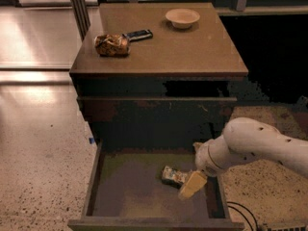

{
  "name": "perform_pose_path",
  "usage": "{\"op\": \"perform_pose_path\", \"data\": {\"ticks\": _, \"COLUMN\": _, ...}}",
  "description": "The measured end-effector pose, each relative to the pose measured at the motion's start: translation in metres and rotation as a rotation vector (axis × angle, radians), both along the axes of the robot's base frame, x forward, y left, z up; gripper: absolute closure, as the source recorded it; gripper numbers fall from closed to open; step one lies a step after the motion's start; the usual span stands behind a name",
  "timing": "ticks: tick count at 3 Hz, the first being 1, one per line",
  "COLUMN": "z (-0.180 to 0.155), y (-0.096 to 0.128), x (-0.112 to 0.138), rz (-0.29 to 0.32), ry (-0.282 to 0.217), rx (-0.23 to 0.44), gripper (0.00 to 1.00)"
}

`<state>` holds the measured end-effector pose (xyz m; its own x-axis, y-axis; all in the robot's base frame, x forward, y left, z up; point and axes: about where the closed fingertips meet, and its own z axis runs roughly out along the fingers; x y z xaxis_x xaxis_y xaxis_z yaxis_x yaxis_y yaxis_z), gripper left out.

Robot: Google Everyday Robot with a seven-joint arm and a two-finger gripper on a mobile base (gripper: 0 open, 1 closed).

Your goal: Pick 7up can from bottom drawer and place on counter

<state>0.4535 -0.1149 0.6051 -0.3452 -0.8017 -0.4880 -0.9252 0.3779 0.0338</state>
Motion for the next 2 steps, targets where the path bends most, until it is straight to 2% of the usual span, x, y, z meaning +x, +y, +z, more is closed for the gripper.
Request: {"op": "perform_pose_path", "data": {"ticks": 2, "z": -0.078, "y": 0.008, "x": 0.016, "rz": -0.057, "ry": 0.041, "rx": 0.023, "gripper": 0.00}}
